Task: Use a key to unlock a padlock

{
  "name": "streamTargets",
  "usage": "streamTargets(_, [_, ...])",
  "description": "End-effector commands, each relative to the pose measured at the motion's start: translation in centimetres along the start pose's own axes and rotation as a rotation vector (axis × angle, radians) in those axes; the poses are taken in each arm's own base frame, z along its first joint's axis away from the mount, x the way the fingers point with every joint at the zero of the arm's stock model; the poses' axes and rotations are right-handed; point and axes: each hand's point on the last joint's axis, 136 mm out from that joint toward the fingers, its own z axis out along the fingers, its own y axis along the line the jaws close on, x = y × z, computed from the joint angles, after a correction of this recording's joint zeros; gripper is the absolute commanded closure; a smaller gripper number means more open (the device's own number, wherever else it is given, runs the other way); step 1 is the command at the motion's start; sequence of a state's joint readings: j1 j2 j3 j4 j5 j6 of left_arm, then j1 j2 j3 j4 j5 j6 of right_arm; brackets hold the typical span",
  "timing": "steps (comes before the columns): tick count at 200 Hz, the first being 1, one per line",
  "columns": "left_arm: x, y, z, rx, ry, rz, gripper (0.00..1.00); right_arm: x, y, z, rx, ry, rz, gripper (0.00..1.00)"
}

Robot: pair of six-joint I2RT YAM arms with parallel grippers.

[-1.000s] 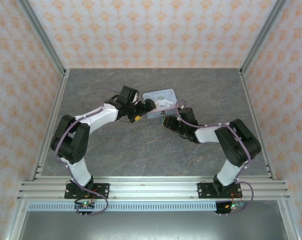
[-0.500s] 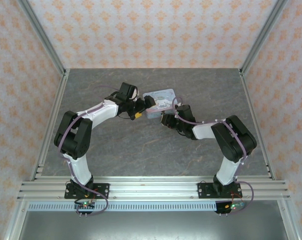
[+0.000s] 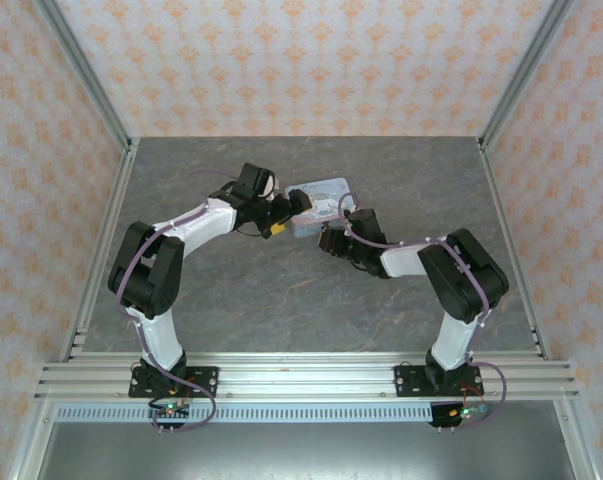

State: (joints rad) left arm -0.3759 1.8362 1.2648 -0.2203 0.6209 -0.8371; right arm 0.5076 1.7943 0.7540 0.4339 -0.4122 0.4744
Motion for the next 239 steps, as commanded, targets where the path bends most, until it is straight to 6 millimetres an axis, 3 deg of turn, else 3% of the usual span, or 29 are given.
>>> streamTargets(1, [-1.0,-0.3,0.0,0.014,-0.006,-0.008,0.0,0.9,-0.1,0.7,0.017,0.032,-0.021,0.63])
streamTargets(92, [-1.2,-0.4,-0.1,0.013,-0.013,-0.007,0.0,1.2,-1.3,-0.4,0.063,0.011,-0.015,1.0])
streamTargets(192, [-0.4,0.4,-2.8,-0.053,-0.066,0.042,0.0,1.7,-2.3,-3.6,0.061,0.032,-0.012,1.0])
streamTargets(239, [0.7,1.1,-1.9,-0.153,-0.054,0.115,0.0,2.2,-2.8,-4.0,0.075,0.038,0.008,1.0])
